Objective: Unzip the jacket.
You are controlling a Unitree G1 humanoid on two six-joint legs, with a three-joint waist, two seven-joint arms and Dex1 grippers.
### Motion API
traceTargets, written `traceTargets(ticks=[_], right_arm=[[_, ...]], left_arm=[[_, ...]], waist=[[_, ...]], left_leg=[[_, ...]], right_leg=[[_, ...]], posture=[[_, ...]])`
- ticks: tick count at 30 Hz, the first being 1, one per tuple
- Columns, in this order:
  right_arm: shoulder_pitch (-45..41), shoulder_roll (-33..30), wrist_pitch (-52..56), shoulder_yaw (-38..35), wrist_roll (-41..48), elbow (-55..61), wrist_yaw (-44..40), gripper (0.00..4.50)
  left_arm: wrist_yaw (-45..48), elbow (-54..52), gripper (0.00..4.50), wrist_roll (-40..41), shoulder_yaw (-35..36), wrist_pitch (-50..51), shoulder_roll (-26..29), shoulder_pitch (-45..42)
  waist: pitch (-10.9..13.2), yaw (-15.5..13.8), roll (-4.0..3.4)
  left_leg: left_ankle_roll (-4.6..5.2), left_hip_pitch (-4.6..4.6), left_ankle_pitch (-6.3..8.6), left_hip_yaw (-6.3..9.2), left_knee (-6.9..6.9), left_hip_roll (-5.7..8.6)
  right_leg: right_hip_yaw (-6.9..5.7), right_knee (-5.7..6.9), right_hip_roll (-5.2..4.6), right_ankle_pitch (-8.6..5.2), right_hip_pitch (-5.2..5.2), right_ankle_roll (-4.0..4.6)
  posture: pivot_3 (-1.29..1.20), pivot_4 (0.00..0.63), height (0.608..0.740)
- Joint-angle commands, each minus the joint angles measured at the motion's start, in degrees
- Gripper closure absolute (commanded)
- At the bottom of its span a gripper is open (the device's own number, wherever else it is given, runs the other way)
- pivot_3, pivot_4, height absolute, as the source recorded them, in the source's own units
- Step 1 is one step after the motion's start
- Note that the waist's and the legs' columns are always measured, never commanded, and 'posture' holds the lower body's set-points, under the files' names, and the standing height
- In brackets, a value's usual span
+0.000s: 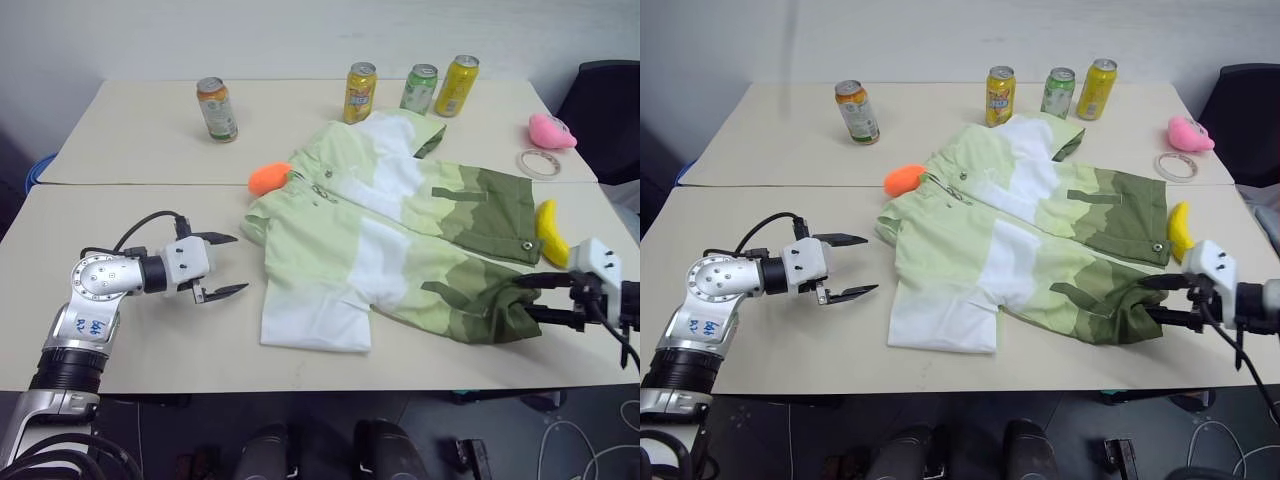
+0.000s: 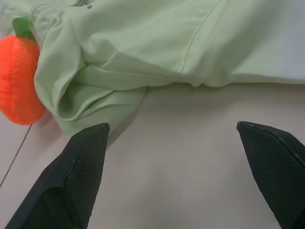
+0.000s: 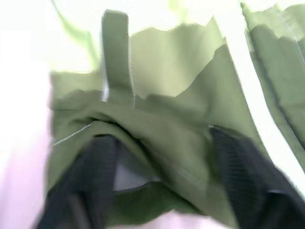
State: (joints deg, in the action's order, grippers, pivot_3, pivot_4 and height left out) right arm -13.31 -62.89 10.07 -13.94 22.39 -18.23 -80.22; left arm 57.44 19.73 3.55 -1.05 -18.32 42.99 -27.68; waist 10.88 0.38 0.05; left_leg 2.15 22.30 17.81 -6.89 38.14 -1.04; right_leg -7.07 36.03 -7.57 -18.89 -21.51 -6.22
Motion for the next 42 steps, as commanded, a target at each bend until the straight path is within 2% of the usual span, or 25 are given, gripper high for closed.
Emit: traceTargets(ticks=[1,2,5,11,14,17,20,24,28,30,32,38,41,42], right_arm=[[3.16,-2.49,4.82,-8.29,4.13,6.12,1.24,0.17],[4.04,-2.53,5.15,-10.0,4.61,7.09,1.41,0.05],[4.77,-1.84,12.38,-13.98,9.82,12.72,2.68,0.05],[4.14,-1.66,20.82,-11.75,15.13,23.42,3.42,0.05],[6.72,1.02,22.18,-4.78,15.43,32.97,4.32,0.05],[7.72,8.44,18.61,3.11,11.26,37.33,10.13,0.05],[8.89,12.14,13.52,8.15,5.56,37.7,12.45,0.0],[8.67,17.44,7.65,14.14,-3.21,34.91,19.95,0.0],[6.31,22.43,2.93,14.91,-8.45,30.82,27.12,0.0],[5.62,23.66,2.19,14.97,-9.0,30.01,28.18,0.39],[5.5,23.96,2.01,15.43,-9.47,29.36,28.37,0.97],[6.78,22.83,2.01,15.13,-8.71,28.91,26.6,3.13],[10.71,19.55,2.12,12.68,-3.97,30.95,19.91,4.27],[12.52,17.95,2.46,11.71,-2.55,31.51,17.67,4.45]], left_arm=[[0.03,2.54,0.0,-0.56,-1.08,-4.78,-1.56,-2.13],[0.44,3.29,0.0,-0.5,-1.62,-5.27,-2.28,-2.73],[0.31,5.99,0.0,-1.52,-3.1,-7.37,-4.03,-4.87],[-1.24,12.71,0.0,-3.49,-5.2,-11.68,-7.45,-9.64],[-1.72,16.29,0.0,-5.17,-6.87,-14.11,-9.6,-12.05],[-2.56,21.47,0.0,-7.65,-8.66,-15.81,-11.23,-15.2],[-6.03,26.25,0.62,-9.81,-9.03,-17.99,-12.53,-18.26],[-6.9,30.3,1.89,-12.02,-10.69,-19.59,-14.2,-19.91],[-6.3,32.0,3.19,-12.24,-11.2,-19.39,-14.62,-19.65],[-3.94,31.44,3.91,-10.54,-10.73,-17.84,-14.38,-18.61],[0.14,29.07,4.5,-7.82,-10.18,-15.36,-13.71,-16.41],[10.95,12.18,4.5,2.46,-8.29,-2.11,-10.26,-5.42],[15.45,-3.21,4.5,8.17,-7.86,5.99,-5.34,4.99],[15.31,-7.68,4.5,9.83,-6.99,8.51,-3.97,7.87]], waist=[[0.0,-0.35,0.0],[0.0,-0.4,0.01],[0.0,-0.63,0.0],[0.0,-0.63,0.02],[-0.01,-0.71,0.05],[-0.03,-0.94,0.35],[-0.01,-1.59,0.36],[-0.04,-1.81,0.42],[-0.04,-1.75,0.42],[-0.04,-1.71,0.42],[-0.05,-1.57,0.41],[-0.05,-0.21,0.41],[-0.06,0.02,0.39],[-0.06,-0.01,0.39]], left_leg=[[0.0,0.0,0.0,0.01,0.02,0.0],[0.0,0.0,0.0,0.02,0.03,0.0],[0.05,0.02,-0.02,0.03,0.04,0.05],[0.06,0.05,-0.03,0.07,0.07,0.06],[0.07,0.06,-0.03,0.12,0.06,0.08],[0.06,0.09,-0.03,0.17,0.09,0.06],[0.12,0.16,-0.07,0.15,0.16,0.18],[0.23,0.2,-0.08,0.15,0.18,0.25],[0.24,0.21,-0.09,0.17,0.24,0.25],[0.26,0.21,-0.1,0.16,0.26,0.25],[0.26,0.2,-0.1,0.16,0.26,0.24],[0.25,0.14,-0.09,0.16,0.09,0.22],[0.25,0.11,-0.09,0.16,0.05,0.19],[0.24,0.04,-0.09,0.15,0.02,0.19]], right_leg=[[-0.01,0.01,0.0,0.01,0.01,-0.01],[-0.02,0.0,-0.01,0.01,0.02,-0.02],[-0.02,-0.01,-0.02,0.03,0.03,-0.06],[-0.04,-0.02,-0.03,0.05,0.02,-0.1],[-0.1,-0.01,-0.02,0.05,0.03,-0.1],[-0.17,-0.02,0.0,0.05,0.04,-0.1],[-0.16,0.01,-0.05,0.08,0.0,-0.15],[-0.16,-0.04,-0.08,0.16,0.02,-0.3],[-0.17,-0.02,-0.08,0.17,0.04,-0.31],[-0.17,-0.01,-0.06,0.17,0.04,-0.32],[-0.16,-0.01,-0.05,0.17,0.04,-0.32],[-0.18,-0.02,-0.05,0.17,0.03,-0.32],[-0.15,-0.05,-0.04,0.17,0.04,-0.32],[-0.12,-0.04,-0.04,0.17,0.09,-0.31]], posture=[[0.0,0.15,0.74],[0.0,0.15,0.74],[0.0,0.15,0.74],[0.0,0.15,0.74],[0.0,0.15,0.74],[0.0,0.15,0.74],[0.0,0.15,0.74],[0.0,0.15,0.74],[0.0,0.15,0.74],[0.0,0.15,0.74],[0.0,0.15,0.74],[0.0,0.15,0.74],[0.0,0.15,0.74],[0.0,0.15,0.74]])
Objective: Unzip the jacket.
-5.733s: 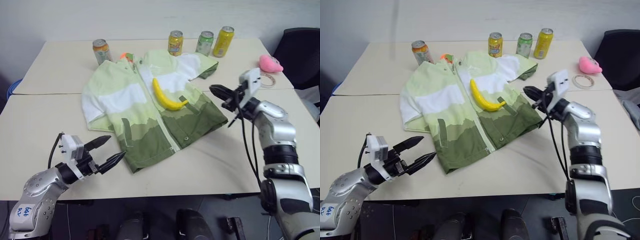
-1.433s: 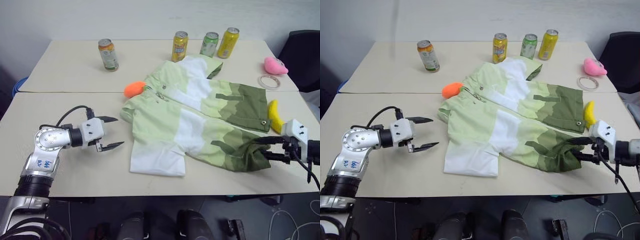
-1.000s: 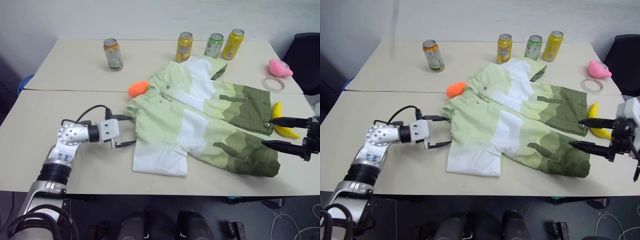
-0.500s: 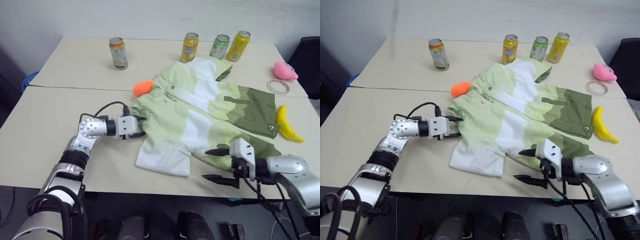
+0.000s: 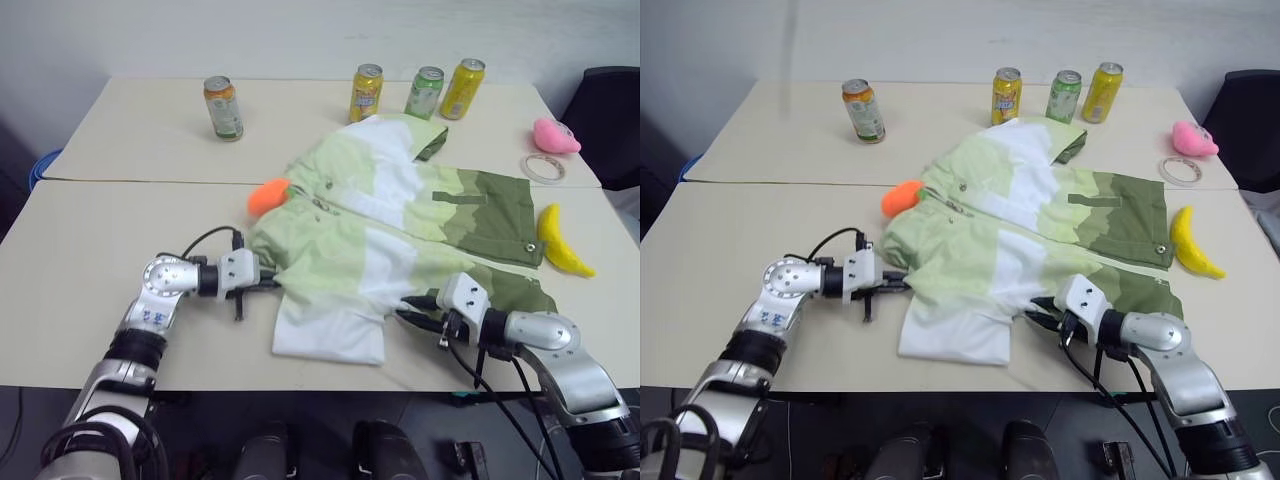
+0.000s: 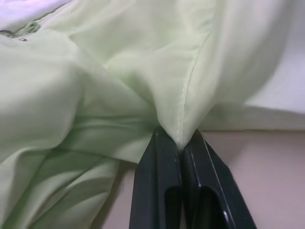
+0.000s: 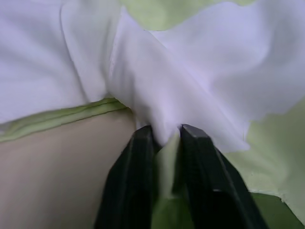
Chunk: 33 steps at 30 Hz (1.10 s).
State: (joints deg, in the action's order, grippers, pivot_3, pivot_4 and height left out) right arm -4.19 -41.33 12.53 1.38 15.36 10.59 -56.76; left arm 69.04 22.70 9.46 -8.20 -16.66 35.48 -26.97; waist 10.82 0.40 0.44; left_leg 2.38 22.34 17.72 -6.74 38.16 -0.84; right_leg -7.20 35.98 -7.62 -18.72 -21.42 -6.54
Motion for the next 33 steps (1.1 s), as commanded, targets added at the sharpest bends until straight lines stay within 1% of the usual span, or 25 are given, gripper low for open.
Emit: traceTargets(ticks=[1,5,7,9,11,12,13,14,16,17,20,22,23,24,26,27,28,29,32,33], right_arm=[[4.89,-4.92,-0.04,-4.35,5.41,3.01,-7.46,4.45],[12.22,-10.77,-0.89,-9.47,8.96,3.0,-14.41,4.45],[14.65,-12.58,-0.69,-11.91,9.7,1.99,-15.58,4.45],[15.67,-13.39,2.08,-14.62,12.31,1.44,-15.79,4.45],[15.56,-12.6,3.11,-17.49,15.95,1.55,-16.55,4.06],[15.83,-12.6,3.12,-18.05,16.03,1.67,-16.63,3.91],[16.64,-12.54,1.21,-18.26,15.09,1.98,-17.28,3.6],[17.2,-12.03,0.34,-18.76,15.32,2.69,-17.62,3.26],[17.47,-10.92,-0.36,-19.85,16.47,3.75,-17.57,2.63],[17.28,-10.52,-0.18,-20.34,17.12,4.01,-17.27,2.21],[14.87,-8.28,5.53,-22.35,24.13,7.29,-13.49,1.25],[13.48,-7.19,6.51,-21.96,25.74,9.21,-12.24,0.63],[12.91,-6.88,6.67,-21.66,25.91,9.8,-11.78,0.3],[10.58,-5.7,6.82,-20.58,26.28,10.68,-10.01,0.0],[5.71,-3.02,7.02,-18.43,26.64,11.86,-6.42,0.0],[3.24,-1.7,6.84,-17.03,26.17,12.35,-5.01,0.0],[1.22,-0.59,6.64,-15.56,25.4,12.79,-4.16,0.0],[-0.22,0.01,6.77,-14.32,24.97,13.06,-3.82,0.0],[-2.79,0.68,7.18,-12.08,24.3,12.64,-3.46,0.0],[-3.36,0.6,7.42,-11.53,24.22,12.25,-3.58,0.0]], left_arm=[[2.95,-14.01,4.5,5.16,1.08,9.02,4.42,9.12],[-1.14,-28.95,4.5,11.05,5.42,19.95,7.79,18.73],[-2.23,-34.85,4.5,12.47,6.63,23.34,9.31,23.95],[-4.19,-38.81,4.5,14.38,8.37,26.52,9.74,27.73],[-6.87,-40.07,4.5,15.22,11.45,27.96,9.49,29.48],[-7.74,-40.58,4.27,16.22,12.9,29.19,9.36,29.89],[-8.34,-41.47,4.02,18.43,14.87,31.53,9.55,30.45],[-8.22,-42.67,3.82,21.23,16.89,34.89,10.52,31.41],[-7.41,-44.54,3.24,25.34,20.0,40.24,12.56,33.42],[-7.01,-45.22,2.85,26.68,21.01,42.17,13.49,34.25],[-5.07,-44.61,1.98,31.43,27.83,48.61,17.15,38.62],[-4.56,-43.49,1.39,32.66,30.66,49.84,17.92,39.3],[-4.88,-42.94,1.1,32.81,31.48,49.84,17.74,38.95],[-6.72,-40.19,0.77,31.17,32.52,47.23,16.8,36.08],[-11.98,-33.74,0.17,27.24,33.71,41.21,14.14,28.74],[-14.94,-29.96,0.03,25.04,33.64,37.83,12.43,24.5],[-17.03,-26.24,0.03,23.28,32.94,35.23,10.72,20.66],[-17.21,-23.42,0.03,21.58,31.37,33.37,9.79,18.09],[-14.12,-17.99,0.03,17.64,25.56,29.67,8.41,13.14],[-12.97,-15.88,0.03,16.68,23.53,28.95,7.86,11.04]], waist=[[0.0,-0.13,0.0],[0.01,-0.5,0.0],[0.01,-0.46,0.0],[0.0,-0.39,0.0],[0.01,-0.4,0.0],[0.01,-0.4,0.0],[0.01,-0.41,0.0],[0.01,-0.41,0.0],[0.01,-0.4,-0.01],[0.01,-0.36,0.0],[0.03,-0.26,-0.04],[0.03,-0.28,-0.05],[0.04,-0.35,-0.07],[0.04,-0.56,-0.07],[0.05,-1.08,-0.07],[0.05,-1.31,-0.07],[0.04,-1.48,-0.06],[0.03,-1.59,-0.05],[0.02,-1.8,-0.04],[0.02,-1.78,-0.04]], left_leg=[[-0.01,0.0,0.01,0.01,0.0,-0.02],[0.04,0.01,0.04,0.14,0.1,-0.02],[0.07,-0.08,0.07,0.25,0.1,-0.02],[0.03,-0.2,0.1,0.27,0.04,-0.02],[0.0,-0.22,0.11,0.29,0.03,-0.03],[0.0,-0.22,0.11,0.31,0.03,-0.04],[0.0,-0.22,0.11,0.32,0.03,-0.04],[-0.01,-0.23,0.11,0.33,0.03,-0.04],[-0.03,-0.2,0.12,0.36,0.02,-0.05],[-0.03,-0.22,0.12,0.37,-0.01,-0.04],[-0.04,-0.21,0.12,0.36,-0.02,-0.04],[-0.05,-0.2,0.13,0.38,-0.01,-0.06],[-0.06,-0.21,0.13,0.38,-0.01,-0.06],[-0.07,-0.2,0.14,0.37,0.0,-0.05],[-0.09,-0.2,0.15,0.45,0.01,0.01],[-0.09,-0.19,0.15,0.44,0.03,0.02],[-0.1,-0.15,0.15,0.43,0.03,0.03],[-0.12,-0.12,0.14,0.42,0.03,0.04],[-0.1,-0.08,0.12,0.26,-0.01,0.08],[-0.07,-0.06,0.15,0.15,-0.03,0.12]], right_leg=[[0.01,-0.04,-0.01,0.0,0.01,0.01],[0.44,-0.08,-0.11,0.0,0.16,0.0],[0.46,-0.16,-0.45,0.0,0.35,0.0],[0.44,-0.35,-0.47,0.0,0.47,0.01],[0.42,-0.43,-0.48,0.0,0.48,0.01],[0.4,-0.43,-0.49,-0.01,0.48,0.02],[0.39,-0.45,-0.49,-0.01,0.48,0.03],[0.37,-0.45,-0.49,-0.02,0.49,0.04],[0.34,-0.42,-0.48,-0.02,0.49,0.04],[0.33,-0.38,-0.49,-0.02,0.52,0.04],[0.33,-0.39,-0.48,-0.02,0.53,0.04],[0.33,-0.4,-0.47,-0.02,0.5,0.05],[0.33,-0.42,-0.47,-0.03,0.5,0.06],[0.34,-0.46,-0.48,-0.04,0.46,0.07],[0.31,-0.46,-0.53,-0.04,0.49,0.08],[0.31,-0.46,-0.53,-0.04,0.47,0.08],[0.31,-0.43,-0.53,-0.04,0.42,0.08],[0.31,-0.37,-0.51,-0.04,0.34,0.08],[0.3,-0.04,-0.39,-0.03,0.18,0.08],[0.15,-0.03,-0.1,-0.03,0.11,0.08]], posture=[[0.0,0.15,0.74],[0.0,0.15,0.74],[0.0,0.15,0.74],[0.0,0.15,0.74],[0.0,0.15,0.74],[0.0,0.15,0.74],[0.0,0.15,0.74],[0.0,0.15,0.74],[0.0,0.15,0.74],[0.0,0.15,0.74],[0.0,0.15,0.74],[0.0,0.15,0.74],[0.0,0.15,0.74],[0.0,0.15,0.74],[0.0,0.15,0.74],[0.0,0.15,0.74],[0.0,0.15,0.74],[0.0,0.15,0.74],[0.0,0.15,0.74],[0.0,0.15,0.74]])
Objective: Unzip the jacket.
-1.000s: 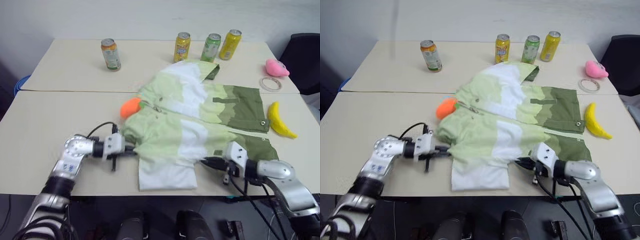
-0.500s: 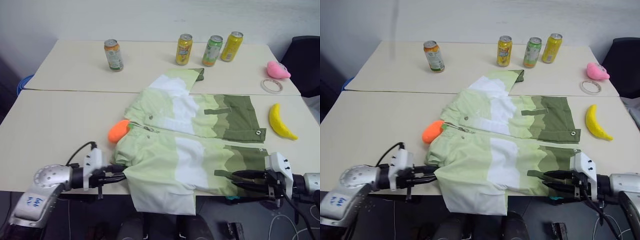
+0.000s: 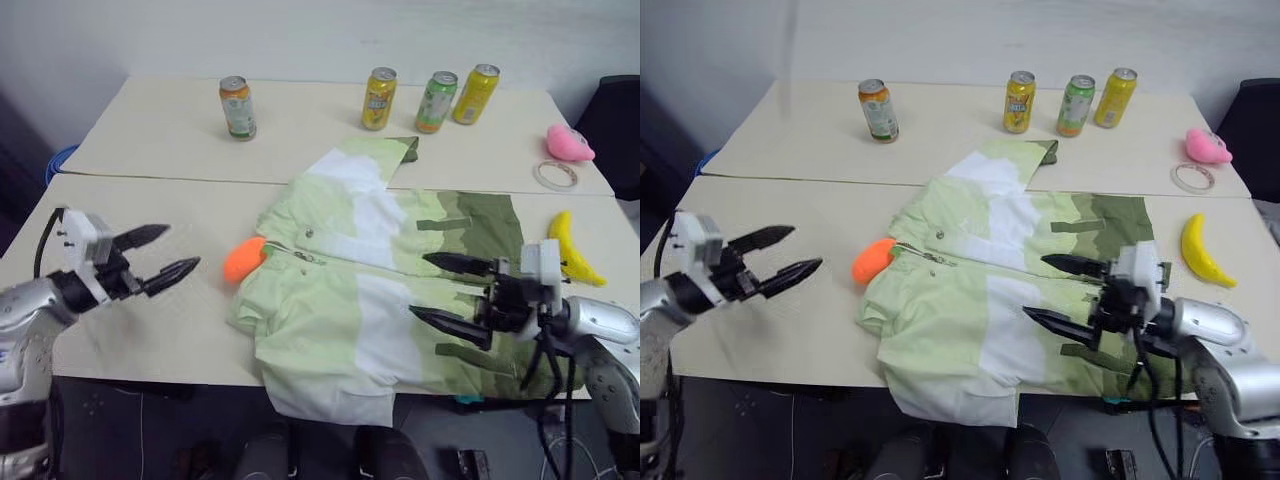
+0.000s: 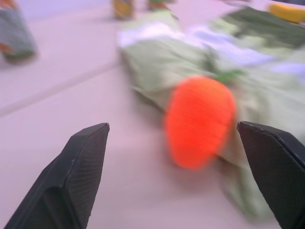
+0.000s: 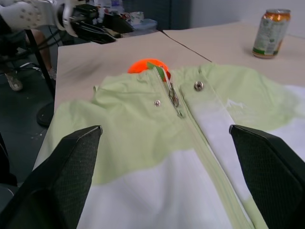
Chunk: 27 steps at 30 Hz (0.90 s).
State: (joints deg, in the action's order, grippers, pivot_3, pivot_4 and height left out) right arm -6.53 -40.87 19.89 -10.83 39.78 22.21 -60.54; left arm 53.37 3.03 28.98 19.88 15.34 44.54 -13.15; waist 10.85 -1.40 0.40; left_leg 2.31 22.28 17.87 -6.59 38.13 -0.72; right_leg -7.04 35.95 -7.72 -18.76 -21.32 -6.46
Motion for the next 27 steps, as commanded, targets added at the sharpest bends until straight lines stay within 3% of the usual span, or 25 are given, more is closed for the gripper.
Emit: traceTargets(ticks=[1,10,18,24,25,27], right_arm=[[-1.56,0.14,-0.01,1.19,-0.49,0.1,0.02,0.0],[-3.87,2.67,-2.66,2.45,-3.2,-1.67,1.47,0.0],[0.32,2.7,-3.99,0.09,-3.97,-0.47,3.65,0.0],[1.58,2.71,-4.4,-0.35,-4.3,0.12,4.35,0.0],[2.02,2.39,-4.69,-0.62,-4.57,0.18,4.27,0.0],[2.77,1.34,-4.93,-1.96,-4.75,0.09,4.19,0.0]], left_arm=[[4.29,6.14,0.03,-3.07,-6.54,-2.35,-1.85,-5.22],[15.25,24.92,0.03,-6.8,-15.4,-4.19,-5.71,-20.37],[23.8,24.17,2.46,-3.94,-17.29,7.88,-4.52,-20.62],[21.01,23.92,4.22,-3.1,-13.95,8.01,-5.72,-20.45],[20.22,22.41,4.45,-1.44,-11.77,8.79,-5.27,-21.23],[19.09,17.2,4.48,4.28,-6.9,14.17,-3.66,-23.41]], waist=[[0.0,-0.03,0.01],[-0.05,0.19,0.15],[-0.05,0.27,0.15],[-0.05,0.22,0.15],[-0.05,0.22,0.15],[-0.03,0.25,0.18]], left_leg=[[0.05,0.08,0.03,-0.11,-0.01,0.03],[0.23,0.22,0.07,-0.27,0.37,-0.05],[0.23,0.23,0.08,-0.26,0.38,-0.06],[0.23,0.23,0.08,-0.24,0.46,-0.07],[0.23,0.24,0.08,-0.23,0.46,-0.08],[0.23,0.29,0.08,-0.19,0.49,-0.1]], right_leg=[[-0.08,0.01,0.02,0.0,-0.13,0.0],[-0.15,0.02,0.08,0.06,-0.16,-0.12],[-0.15,0.05,0.09,0.06,-0.18,-0.12],[-0.11,0.07,0.07,0.06,-0.16,-0.12],[-0.11,0.07,0.06,0.06,-0.16,-0.12],[-0.12,0.07,0.07,0.06,-0.17,-0.12]], posture=[[0.0,0.15,0.74],[0.0,0.15,0.74],[0.0,0.15,0.74],[0.0,0.15,0.74],[0.0,0.15,0.74],[0.0,0.15,0.74]])
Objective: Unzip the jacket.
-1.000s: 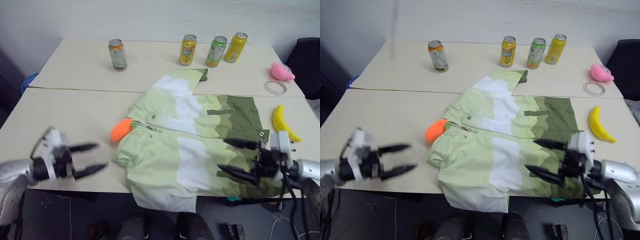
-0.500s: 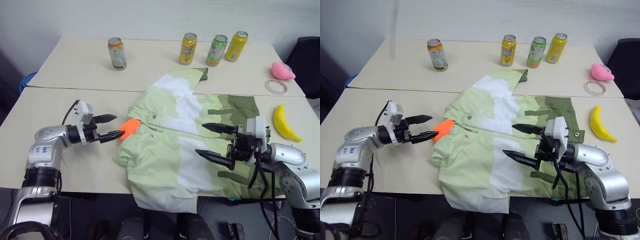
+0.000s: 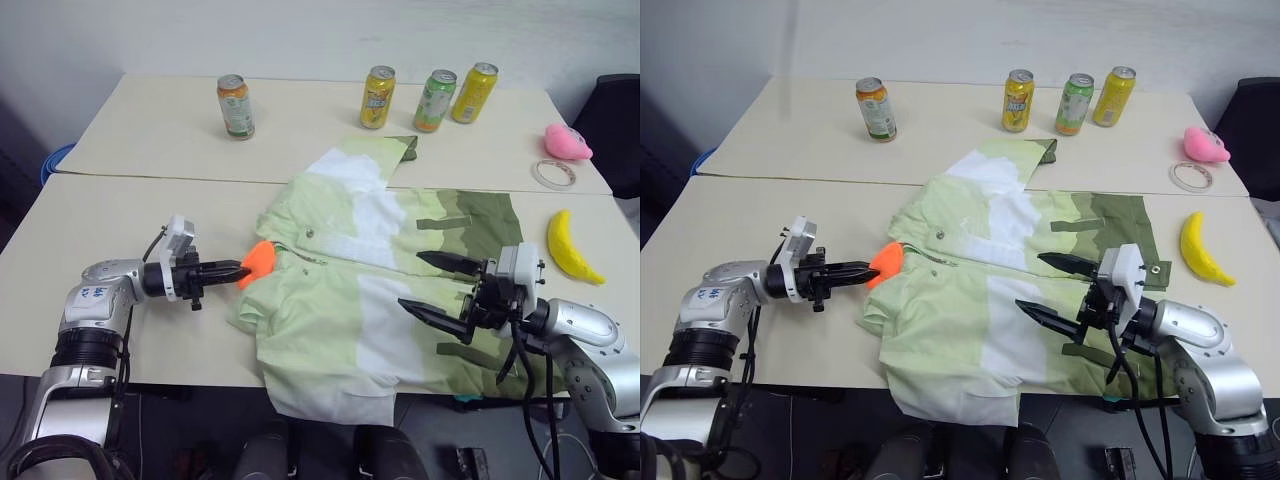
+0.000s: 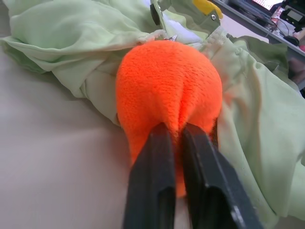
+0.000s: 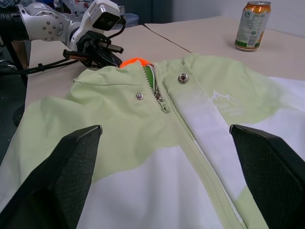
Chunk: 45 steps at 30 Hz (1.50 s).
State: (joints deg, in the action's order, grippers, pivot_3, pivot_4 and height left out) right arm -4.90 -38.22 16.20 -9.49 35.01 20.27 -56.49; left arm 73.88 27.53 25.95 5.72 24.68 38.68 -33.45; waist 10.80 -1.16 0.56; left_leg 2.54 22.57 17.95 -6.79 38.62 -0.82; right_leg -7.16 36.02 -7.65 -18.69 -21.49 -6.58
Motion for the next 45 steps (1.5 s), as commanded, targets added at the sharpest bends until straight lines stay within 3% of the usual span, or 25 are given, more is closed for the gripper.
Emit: traceTargets(ticks=[1,5,8,13,16,19,24,27,31,34,42,45], right_arm=[[1.34,-1.9,-1.07,-4.41,0.19,1.75,0.22,0.0],[2.67,-3.77,-1.05,-7.33,-0.22,0.67,0.03,0.0],[3.55,-4.4,-0.81,-8.82,-0.49,0.28,0.22,0.0],[6.45,-5.51,2.3,-8.84,-2.16,1.05,2.37,0.0],[6.78,-5.51,4.81,-8.19,-1.79,2.19,3.73,0.0],[5.96,-5.4,5.91,-7.28,-1.06,3.66,3.7,0.0],[1.61,-6.26,14.22,-6.27,5.84,7.45,4.18,0.0],[-2.52,-7.77,17.1,-1.91,4.58,8.43,4.16,0.0],[-10.94,-6.0,18.98,5.05,-1.67,3.83,9.31,0.0],[-15.6,-5.56,18.14,10.11,-7.15,-1.73,9.8,0.0],[-24.82,-8.13,13.4,20.35,-19.81,-18.62,3.55,0.0],[-27.3,-7.31,13.18,19.09,-20.72,-22.12,3.55,0.58]], left_arm=[[-1.71,-10.6,4.48,10.51,9.06,8.43,3.09,-4.26],[-1.41,-17.52,4.48,16.81,9.47,17.53,3.86,-7.24],[0.21,-20.99,4.48,14.36,2.62,17.45,2.45,-8.74],[0.72,-16.9,4.48,3.05,-14.06,7.99,-9.73,-13.79],[-1.35,-11.42,3.84,-2.94,-18.13,0.07,-14.9,-14.02],[-1.61,-9.77,2.9,-3.51,-17.23,-3.77,-17.32,-13.26],[2.37,-16.12,1.26,-1.79,-15.99,0.2,-11.64,-10.18],[1.55,-18.33,0.29,-2.29,-13.05,-3.82,-8.75,-8.28],[-1.04,-15.3,0.29,-7.59,-12.2,-13.97,-7.3,-7.04],[-4.75,-11.7,0.29,-9.94,-11.95,-19.1,-9.66,-7.77],[-7.23,-0.15,0.29,-17.78,-15.37,-27.22,-11.36,-10.32],[-9.01,3.64,0.27,-19.61,-15.4,-28.32,-11.48,-10.51]], waist=[[0.03,0.01,0.04],[0.02,-0.08,0.03],[0.01,-0.2,0.01],[0.02,-1.04,0.03],[0.02,-0.38,0.02],[0.02,0.16,0.02],[0.02,0.73,0.01],[0.03,0.86,0.0],[0.02,0.23,0.0],[0.03,-0.36,0.0],[0.03,-0.02,0.0],[0.03,0.0,0.0]], left_leg=[[0.0,0.05,0.0,0.05,0.05,-0.01],[0.0,0.48,0.01,0.43,0.42,-0.02],[0.0,0.39,0.01,0.47,0.41,0.02],[0.09,0.51,-0.02,0.45,0.5,0.14],[0.11,0.51,-0.01,0.32,0.49,0.13],[0.09,0.5,-0.02,0.24,0.43,0.01],[0.07,0.49,-0.03,0.26,0.45,-0.06],[0.07,0.5,-0.03,0.35,0.46,-0.04],[0.08,0.52,-0.03,0.48,0.53,0.03],[0.1,0.54,-0.03,0.49,0.54,0.1],[0.17,0.65,-0.03,0.44,0.52,0.14],[0.17,0.65,-0.03,0.41,0.52,0.12]], right_leg=[[0.0,0.01,0.0,0.0,-0.01,0.0],[0.1,0.0,0.0,0.01,-0.08,-0.01],[0.1,0.0,0.02,0.01,0.04,-0.02],[-0.11,-0.07,0.09,0.08,0.03,-0.15],[-0.14,-0.08,0.12,0.1,-0.05,-0.19],[-0.16,-0.08,0.17,0.1,-0.11,-0.19],[-0.17,-0.06,0.15,0.1,-0.13,-0.18],[-0.17,-0.05,0.09,0.1,-0.11,-0.18],[-0.16,-0.07,-0.02,0.1,-0.03,-0.18],[-0.26,-0.06,-0.03,0.1,-0.03,-0.18],[-0.4,-0.05,0.03,0.1,-0.12,-0.18],[-0.39,-0.06,0.02,0.1,-0.12,-0.18]], posture=[[0.0,0.15,0.74],[0.0,0.15,0.74],[0.0,0.15,0.74],[0.0,0.15,0.74],[0.0,0.15,0.74],[0.0,0.15,0.74],[0.0,0.15,0.74],[0.0,0.15,0.74],[0.0,0.15,0.74],[0.0,0.15,0.74],[0.0,0.15,0.74],[0.0,0.15,0.74]])
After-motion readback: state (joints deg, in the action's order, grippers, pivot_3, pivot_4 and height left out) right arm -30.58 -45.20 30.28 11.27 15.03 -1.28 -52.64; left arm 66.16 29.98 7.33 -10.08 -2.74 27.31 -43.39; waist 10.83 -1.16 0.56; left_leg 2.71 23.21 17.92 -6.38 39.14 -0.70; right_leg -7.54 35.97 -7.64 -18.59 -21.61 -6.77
